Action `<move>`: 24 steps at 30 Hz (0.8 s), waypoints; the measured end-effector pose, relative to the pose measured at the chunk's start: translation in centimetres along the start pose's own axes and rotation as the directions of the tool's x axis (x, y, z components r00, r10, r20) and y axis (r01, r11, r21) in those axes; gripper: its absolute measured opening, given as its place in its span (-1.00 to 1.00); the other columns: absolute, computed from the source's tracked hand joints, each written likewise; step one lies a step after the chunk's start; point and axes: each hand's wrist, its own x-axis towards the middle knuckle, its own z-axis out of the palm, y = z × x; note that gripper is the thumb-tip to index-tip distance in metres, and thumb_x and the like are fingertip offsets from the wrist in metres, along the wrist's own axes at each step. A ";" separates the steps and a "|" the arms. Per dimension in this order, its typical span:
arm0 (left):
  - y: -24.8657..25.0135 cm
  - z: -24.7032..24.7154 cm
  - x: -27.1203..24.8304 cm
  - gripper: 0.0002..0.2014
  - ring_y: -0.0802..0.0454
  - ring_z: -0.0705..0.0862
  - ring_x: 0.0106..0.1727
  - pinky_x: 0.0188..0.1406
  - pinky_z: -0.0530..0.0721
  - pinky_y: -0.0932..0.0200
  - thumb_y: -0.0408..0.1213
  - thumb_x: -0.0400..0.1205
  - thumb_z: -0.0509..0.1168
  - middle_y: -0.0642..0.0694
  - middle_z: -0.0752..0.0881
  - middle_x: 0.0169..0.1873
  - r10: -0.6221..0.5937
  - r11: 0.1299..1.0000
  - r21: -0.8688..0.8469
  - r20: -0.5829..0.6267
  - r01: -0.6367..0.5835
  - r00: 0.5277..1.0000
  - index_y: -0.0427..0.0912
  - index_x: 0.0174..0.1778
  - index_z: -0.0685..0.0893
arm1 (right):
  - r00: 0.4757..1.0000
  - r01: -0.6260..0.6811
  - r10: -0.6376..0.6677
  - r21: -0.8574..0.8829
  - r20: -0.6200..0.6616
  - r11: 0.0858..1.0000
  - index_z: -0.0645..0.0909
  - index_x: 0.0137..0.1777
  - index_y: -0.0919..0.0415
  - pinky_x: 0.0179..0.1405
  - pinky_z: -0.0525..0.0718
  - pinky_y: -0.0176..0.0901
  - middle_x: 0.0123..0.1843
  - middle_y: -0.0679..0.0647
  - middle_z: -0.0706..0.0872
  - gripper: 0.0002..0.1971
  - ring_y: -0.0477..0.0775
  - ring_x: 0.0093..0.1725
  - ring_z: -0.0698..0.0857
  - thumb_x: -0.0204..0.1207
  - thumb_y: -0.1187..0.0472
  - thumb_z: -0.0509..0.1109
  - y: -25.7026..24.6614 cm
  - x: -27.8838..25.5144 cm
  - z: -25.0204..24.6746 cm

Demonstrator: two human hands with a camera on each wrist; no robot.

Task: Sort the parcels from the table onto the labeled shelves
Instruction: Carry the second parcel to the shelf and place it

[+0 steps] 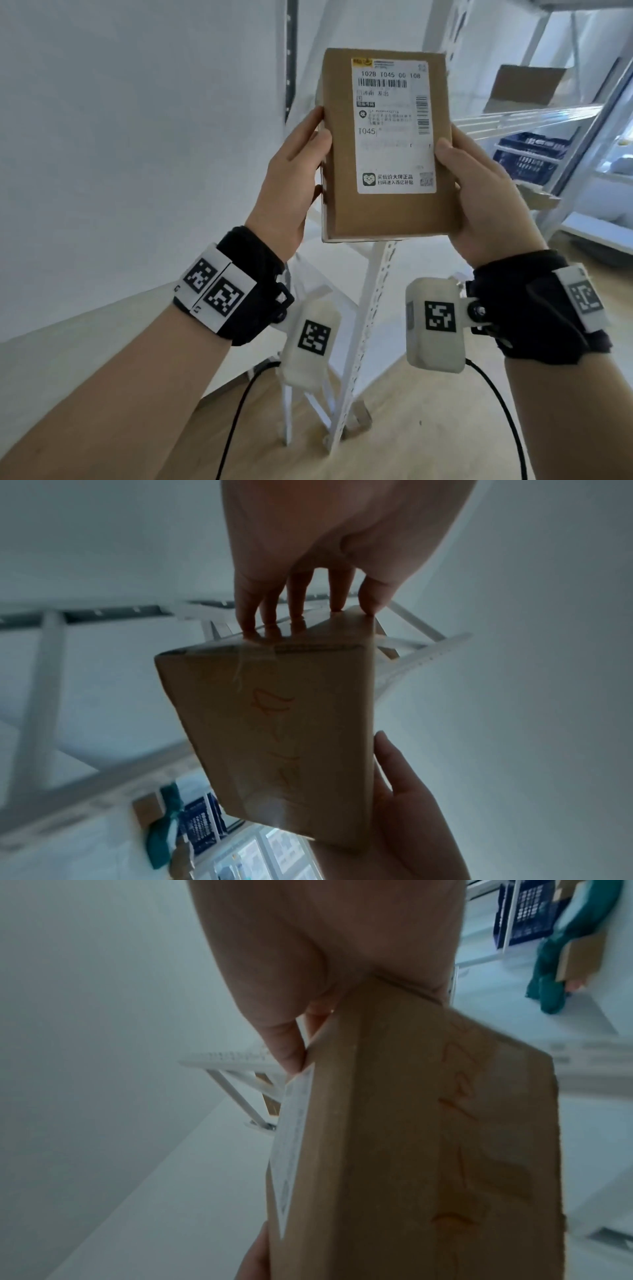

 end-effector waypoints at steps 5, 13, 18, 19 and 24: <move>0.4 9.3 1.2 -0.56 0.16 0.57 0.49 0.27 0.59 0.15 -0.17 0.78 0.10 0.09 0.63 0.47 0.065 0.998 0.015 0.102 -0.067 0.993 0.07 0.62 0.43 | 0.998 0.061 -0.060 -0.034 0.013 0.998 0.53 0.48 -0.12 0.13 0.75 -0.10 0.29 -0.14 0.77 -0.59 -0.12 0.23 0.76 0.69 0.22 0.17 -3.1 -0.7 -9.0; -1.0 19.4 7.4 -0.54 0.10 0.52 0.55 0.58 0.41 -0.16 -0.14 0.76 0.13 0.09 0.58 0.52 0.126 0.989 0.052 0.189 -0.138 0.974 0.12 0.62 0.41 | 0.983 0.177 -0.179 -0.047 -0.042 0.983 0.54 0.46 -0.05 -0.25 0.75 -0.40 0.17 -0.15 0.81 -0.57 -0.28 -0.10 0.83 0.66 0.32 0.20 -5.9 3.9 -18.7; -3.0 24.1 12.3 -0.57 0.03 0.62 0.45 0.43 0.55 0.02 -0.18 0.78 0.11 0.03 0.68 0.39 0.188 0.982 -0.014 0.140 -0.188 0.972 0.06 0.61 0.42 | 0.970 0.237 -0.240 -0.082 -0.029 0.968 0.58 0.35 -0.09 -0.22 0.76 -0.36 0.12 -0.14 0.83 -0.62 -0.24 -0.07 0.83 0.66 0.32 0.18 -6.0 9.8 -23.1; -3.3 24.9 13.5 -0.57 0.02 0.63 0.44 0.39 0.56 0.04 -0.18 0.78 0.11 0.02 0.70 0.38 0.202 0.979 -0.019 0.130 -0.201 0.971 0.05 0.60 0.43 | 0.968 0.247 -0.250 -0.097 -0.024 0.964 0.58 0.37 -0.08 -0.19 0.77 -0.32 0.16 -0.12 0.82 -0.62 -0.21 -0.01 0.83 0.67 0.32 0.18 -6.0 11.3 -23.9; -3.5 28.3 20.3 -0.56 0.02 0.62 0.41 0.27 0.52 0.09 -0.17 0.77 0.13 0.04 0.65 0.45 0.253 0.968 -0.019 0.080 -0.252 0.964 0.05 0.61 0.45 | 0.963 0.270 -0.270 -0.137 0.020 0.953 0.53 0.48 -0.04 -0.13 0.77 -0.29 0.27 -0.08 0.79 -0.56 -0.12 0.11 0.81 0.66 0.30 0.19 -7.3 19.5 -27.0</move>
